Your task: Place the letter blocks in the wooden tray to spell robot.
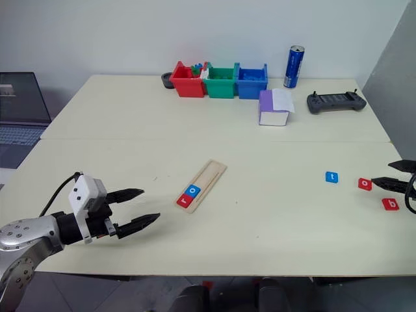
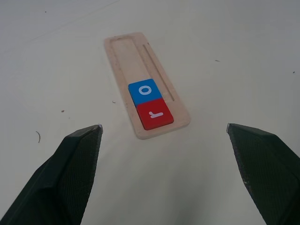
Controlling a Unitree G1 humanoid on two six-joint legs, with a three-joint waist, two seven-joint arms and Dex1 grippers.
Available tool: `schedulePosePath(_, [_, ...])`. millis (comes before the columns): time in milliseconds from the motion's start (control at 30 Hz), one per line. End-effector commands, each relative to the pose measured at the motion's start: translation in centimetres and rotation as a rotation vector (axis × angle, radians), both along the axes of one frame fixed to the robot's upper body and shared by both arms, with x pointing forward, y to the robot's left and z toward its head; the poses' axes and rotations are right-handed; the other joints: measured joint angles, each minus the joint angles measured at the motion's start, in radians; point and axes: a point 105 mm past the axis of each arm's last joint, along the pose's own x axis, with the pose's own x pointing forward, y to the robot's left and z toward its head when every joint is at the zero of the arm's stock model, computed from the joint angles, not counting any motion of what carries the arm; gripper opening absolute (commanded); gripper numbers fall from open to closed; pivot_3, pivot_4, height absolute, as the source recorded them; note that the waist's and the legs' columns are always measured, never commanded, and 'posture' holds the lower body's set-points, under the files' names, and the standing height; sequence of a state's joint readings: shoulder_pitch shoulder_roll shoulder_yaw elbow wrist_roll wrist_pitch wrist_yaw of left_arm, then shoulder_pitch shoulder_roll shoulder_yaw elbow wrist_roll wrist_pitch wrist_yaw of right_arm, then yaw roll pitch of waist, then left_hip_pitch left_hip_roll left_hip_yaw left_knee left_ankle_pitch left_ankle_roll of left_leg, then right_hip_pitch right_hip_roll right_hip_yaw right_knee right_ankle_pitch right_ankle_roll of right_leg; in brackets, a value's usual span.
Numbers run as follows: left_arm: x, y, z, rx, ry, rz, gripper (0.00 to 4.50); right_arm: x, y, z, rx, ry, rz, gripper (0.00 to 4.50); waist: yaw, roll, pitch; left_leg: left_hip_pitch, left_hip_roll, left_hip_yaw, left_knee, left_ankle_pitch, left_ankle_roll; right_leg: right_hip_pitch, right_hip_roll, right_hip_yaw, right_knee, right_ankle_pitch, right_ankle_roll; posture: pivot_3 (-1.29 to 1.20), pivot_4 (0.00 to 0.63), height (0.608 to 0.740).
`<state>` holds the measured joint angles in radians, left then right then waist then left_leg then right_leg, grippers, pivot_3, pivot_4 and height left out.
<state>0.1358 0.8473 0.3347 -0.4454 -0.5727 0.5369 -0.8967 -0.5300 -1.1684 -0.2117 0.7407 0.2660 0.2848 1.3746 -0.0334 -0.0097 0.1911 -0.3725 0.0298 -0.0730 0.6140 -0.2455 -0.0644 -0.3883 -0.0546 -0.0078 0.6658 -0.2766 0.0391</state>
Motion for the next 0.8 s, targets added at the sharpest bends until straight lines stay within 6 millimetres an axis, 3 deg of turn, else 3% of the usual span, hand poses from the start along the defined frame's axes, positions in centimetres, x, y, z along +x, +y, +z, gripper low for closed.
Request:
schedulePosePath(33, [0.0, -0.2, 1.1, 0.051, -0.072, -0.014, 4.5, 0.3, 0.4, 1.4, -0.013, -0.045, 0.022, 4.49, 0.0, 0.0, 0.0, 0.0, 0.0, 0.0, 0.0, 0.0, 0.0, 0.0, 0.0, 0.0, 0.0, 0.0, 0.0, 0.0, 0.15, 0.74])
schedulePosePath(633, [-0.1, -0.3, 0.7, -0.003, -0.022, 0.013, 4.5, 0.7, 0.6, 1.6, -0.02, -0.054, 0.031, 4.49, 0.0, 0.0, 0.0, 0.0, 0.0, 0.0, 0.0, 0.0, 0.0, 0.0, 0.0, 0.0, 0.0, 0.0, 0.0, 0.0, 0.15, 0.74])
schedulePosePath(800, [0.1, -0.4, 0.8, -0.003, -0.024, 0.011, 4.5, 0.8, 1.5, 1.9, 0.003, -0.065, 0.075, 4.49, 0.0, 0.0, 0.0, 0.0, 0.0, 0.0, 0.0, 0.0, 0.0, 0.0, 0.0, 0.0, 0.0, 0.0, 0.0, 0.0, 0.15, 0.74])
